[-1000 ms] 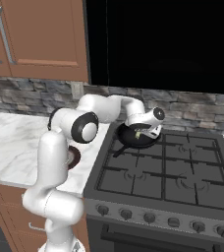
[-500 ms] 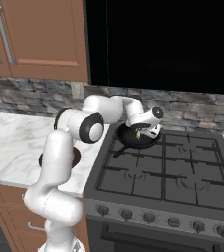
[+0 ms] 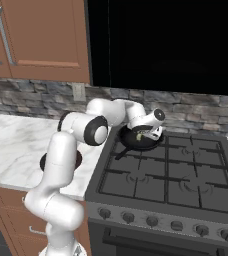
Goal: Pick up the butter stick and place it in the pan. Then turn on the burner for the pan.
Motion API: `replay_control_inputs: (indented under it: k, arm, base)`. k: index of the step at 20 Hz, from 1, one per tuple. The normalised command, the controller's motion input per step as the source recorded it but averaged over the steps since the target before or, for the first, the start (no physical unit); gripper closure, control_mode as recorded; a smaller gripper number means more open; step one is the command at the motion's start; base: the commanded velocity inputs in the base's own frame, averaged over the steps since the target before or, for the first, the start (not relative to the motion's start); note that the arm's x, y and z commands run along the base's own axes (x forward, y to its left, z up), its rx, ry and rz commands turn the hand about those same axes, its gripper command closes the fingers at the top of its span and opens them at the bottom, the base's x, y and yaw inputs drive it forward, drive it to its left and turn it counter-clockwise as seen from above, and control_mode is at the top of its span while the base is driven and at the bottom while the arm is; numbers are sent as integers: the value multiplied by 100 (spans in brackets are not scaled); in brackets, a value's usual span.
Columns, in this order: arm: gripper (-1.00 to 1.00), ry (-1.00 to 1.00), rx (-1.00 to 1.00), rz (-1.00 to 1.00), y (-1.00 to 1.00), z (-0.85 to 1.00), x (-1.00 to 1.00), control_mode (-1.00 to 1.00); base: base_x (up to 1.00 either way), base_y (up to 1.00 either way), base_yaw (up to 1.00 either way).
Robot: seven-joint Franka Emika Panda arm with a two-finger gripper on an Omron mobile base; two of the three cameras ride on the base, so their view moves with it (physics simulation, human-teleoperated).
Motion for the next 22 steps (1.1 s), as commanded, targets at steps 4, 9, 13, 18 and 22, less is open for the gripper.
replay_control_inputs:
  k: [4,9,13,18,22]
  arm:
    - [-100,0,0,0,0,2,-15,-100]
    - [-100,-2,0,0,0,14,-37,-100]
    - [-100,-8,0,0,0,25,-55,-100]
    - [-100,-17,0,0,0,41,-78,-100]
    - [-100,-19,-4,0,1,40,-86,-100]
  base:
    - [0,0,0]
    - [0,0,0]
    - [0,0,0]
    - [0,0,0]
    - [0,0,0]
